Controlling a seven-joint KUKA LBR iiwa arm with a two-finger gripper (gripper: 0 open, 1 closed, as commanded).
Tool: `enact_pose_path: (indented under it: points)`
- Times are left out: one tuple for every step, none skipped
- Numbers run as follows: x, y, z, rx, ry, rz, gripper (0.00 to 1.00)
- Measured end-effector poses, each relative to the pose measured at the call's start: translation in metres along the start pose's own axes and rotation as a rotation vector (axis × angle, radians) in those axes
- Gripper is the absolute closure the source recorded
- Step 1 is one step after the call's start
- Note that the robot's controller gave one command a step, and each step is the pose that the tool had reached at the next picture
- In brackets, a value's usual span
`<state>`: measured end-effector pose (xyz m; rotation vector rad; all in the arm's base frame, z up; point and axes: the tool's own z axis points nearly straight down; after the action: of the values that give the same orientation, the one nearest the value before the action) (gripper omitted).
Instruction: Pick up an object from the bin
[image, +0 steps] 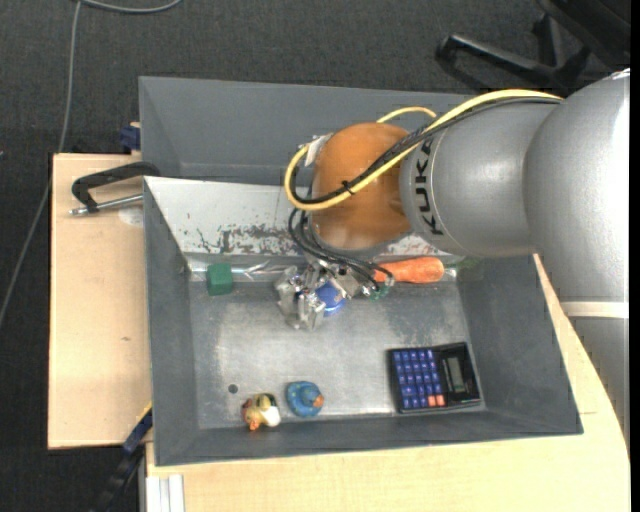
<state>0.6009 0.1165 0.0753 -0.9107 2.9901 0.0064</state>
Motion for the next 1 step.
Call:
enact_pose_path:
  points:
    - [-0.0006,-0.0001,-0.0047,0.001,-0.002,0.0,1.0]
